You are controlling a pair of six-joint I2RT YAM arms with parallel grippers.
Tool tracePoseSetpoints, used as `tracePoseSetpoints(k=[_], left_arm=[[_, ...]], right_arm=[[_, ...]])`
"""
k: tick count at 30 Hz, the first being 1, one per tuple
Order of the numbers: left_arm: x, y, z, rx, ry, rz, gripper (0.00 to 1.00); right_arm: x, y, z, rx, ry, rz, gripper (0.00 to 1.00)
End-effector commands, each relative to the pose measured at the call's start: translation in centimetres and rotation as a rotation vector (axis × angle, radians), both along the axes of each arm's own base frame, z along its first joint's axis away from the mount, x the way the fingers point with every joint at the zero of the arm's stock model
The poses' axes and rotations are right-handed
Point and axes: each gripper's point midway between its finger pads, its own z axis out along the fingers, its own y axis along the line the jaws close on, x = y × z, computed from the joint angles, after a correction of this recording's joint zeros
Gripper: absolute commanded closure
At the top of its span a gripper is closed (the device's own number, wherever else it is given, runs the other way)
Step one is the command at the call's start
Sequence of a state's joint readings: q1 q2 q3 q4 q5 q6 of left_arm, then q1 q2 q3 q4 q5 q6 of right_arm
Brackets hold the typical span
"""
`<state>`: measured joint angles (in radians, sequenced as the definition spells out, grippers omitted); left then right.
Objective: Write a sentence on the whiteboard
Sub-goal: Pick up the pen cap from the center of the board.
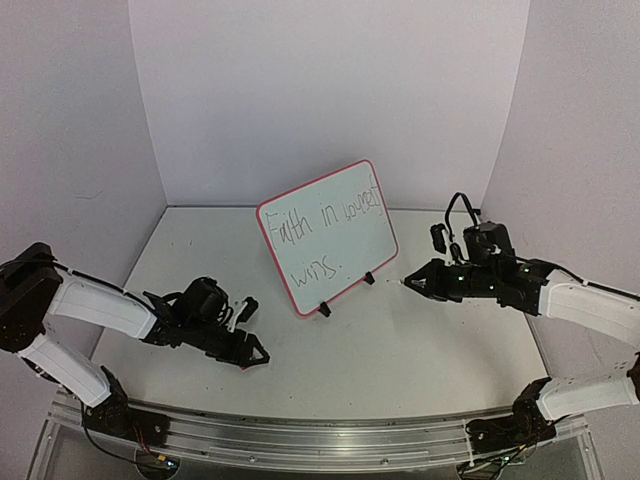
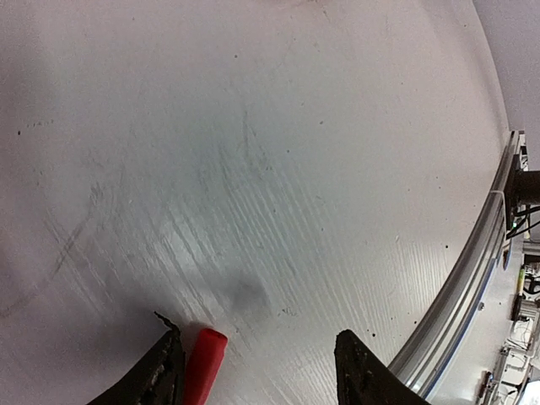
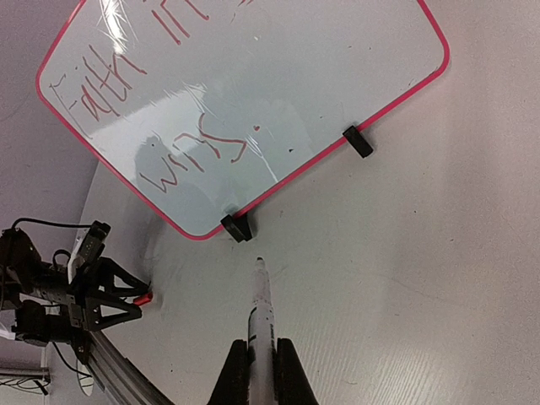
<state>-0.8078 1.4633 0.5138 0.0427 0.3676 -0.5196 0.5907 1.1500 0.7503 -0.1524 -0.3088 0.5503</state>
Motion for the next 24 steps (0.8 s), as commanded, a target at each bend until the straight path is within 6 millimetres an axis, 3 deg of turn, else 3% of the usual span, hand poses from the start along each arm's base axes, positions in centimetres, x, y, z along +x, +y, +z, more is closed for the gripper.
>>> tracePoseSetpoints(k=[1,5,10,18,24], left_arm=[[-0.8,1.9,-0.1,0.104,-0.007,0.075,0.4],[-1.5,1.9,-0.1,0.109,-0.002,0.049,0.41],[-2.1,1.5,-0.6,0.148,0.021,0.027,0.53],[-3.5,1.3,-1.6,0.26,0.014,-0.001,0.57],[-3.0,2.4,-2.0,0.377,0.0,0.063,0.65]], right_arm=[[-0.3,0.2,0.4,0.007,-0.014,0.013,1.0],[-0.2,0.2,0.3,0.004,-0.011,0.014,1.0],[-0.2,0.4,0.2,0.003,-0.008,0.02,1.0],[-0.1,0.2,0.2,0.0,-0.013,0.013,1.0],[-0.2,0.3,0.1,0.0,-0.009,0.016,1.0]])
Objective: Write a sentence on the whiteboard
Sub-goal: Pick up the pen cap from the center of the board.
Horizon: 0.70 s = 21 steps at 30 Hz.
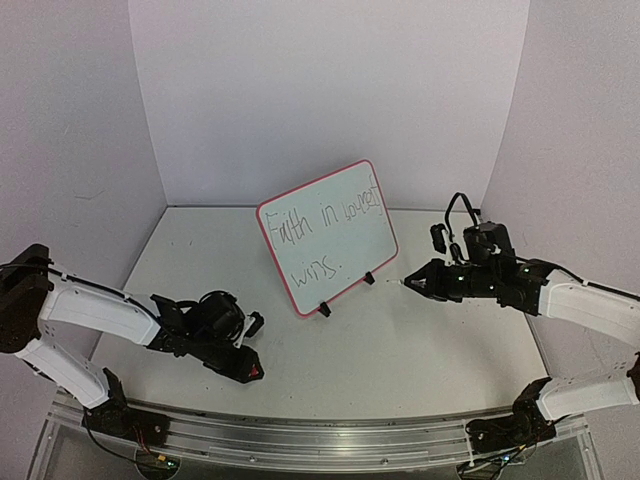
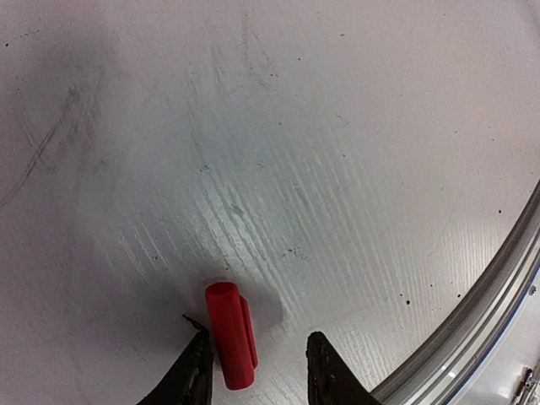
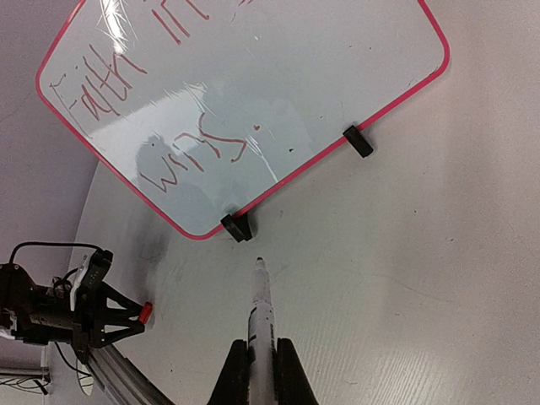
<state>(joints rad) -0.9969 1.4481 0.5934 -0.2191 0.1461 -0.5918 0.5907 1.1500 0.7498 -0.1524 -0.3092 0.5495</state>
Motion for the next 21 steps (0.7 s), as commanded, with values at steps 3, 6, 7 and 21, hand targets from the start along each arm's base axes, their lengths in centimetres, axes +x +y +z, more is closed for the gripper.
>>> tracePoseSetpoints(k=[3,6,7,21], left_arm=[[0.1,2.0,-0.8,0.165,-0.01,0.079,0.68],[-0.1,1.9,-1.0,0.17,-0.004,0.078,0.71],[-0.3,1.8,-1.1,0.174,-0.001,0.075,0.73],[-1.8,2.9,-1.8,0.241,-0.013,0.082,1.0]], right_arm=[[-0.1,0.2,0.2,-0.002,-0.015,0.009,1.0],[-0.1,0.2,0.1,-0.004,-0.011,0.009,1.0],[-0.1,0.2,0.0,-0.005,-0.009,0.011,1.0],[-0.2,0.8,1.2,-0.008,-0.023,0.057,1.0]])
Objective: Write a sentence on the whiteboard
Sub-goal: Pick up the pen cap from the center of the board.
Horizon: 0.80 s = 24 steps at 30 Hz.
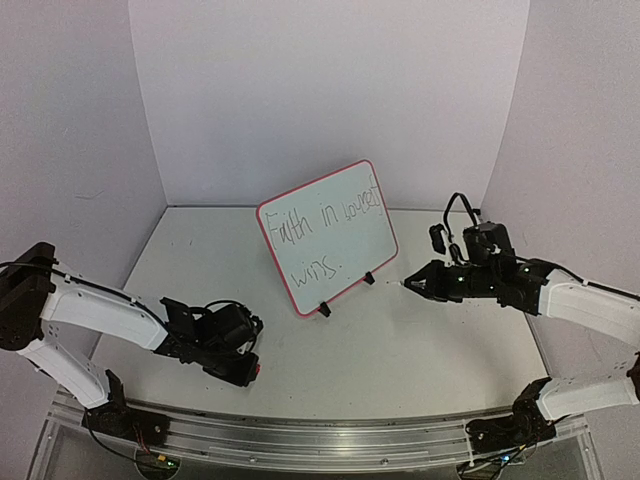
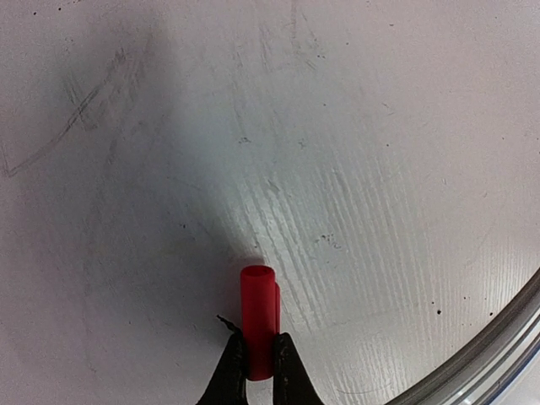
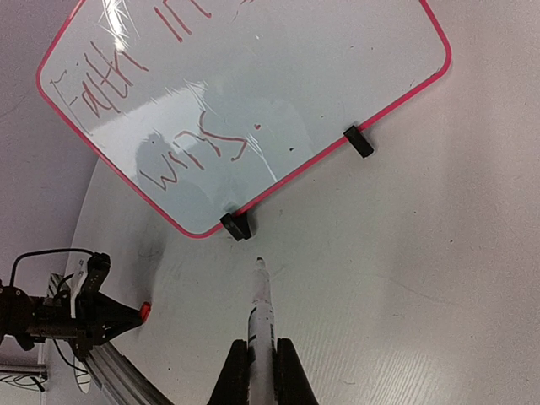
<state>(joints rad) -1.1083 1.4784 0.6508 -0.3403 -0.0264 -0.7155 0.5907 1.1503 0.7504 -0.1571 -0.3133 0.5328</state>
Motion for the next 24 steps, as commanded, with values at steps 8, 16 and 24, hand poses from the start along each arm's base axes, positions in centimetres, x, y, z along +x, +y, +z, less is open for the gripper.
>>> tracePoseSetpoints(k=[8,16,24], left_arm=[[0.9,-0.9,3.8,-0.068,-0.159,-0.102,1.0],[1.9,-5.7,8.9,-0.19,-0.311,-0.261,1.0],[-1.9,-11.6,12.5,-0.372,-0.337,-0.487,1.0]], right_arm=[[-2.8,4.3,2.9,0.067,0.076,0.321,1.0],[-6.0,6.0,2.8,0.098,0.241,0.541,1.0],[-9.1,8.1,2.5,0.221,0.401,0.719,1.0]])
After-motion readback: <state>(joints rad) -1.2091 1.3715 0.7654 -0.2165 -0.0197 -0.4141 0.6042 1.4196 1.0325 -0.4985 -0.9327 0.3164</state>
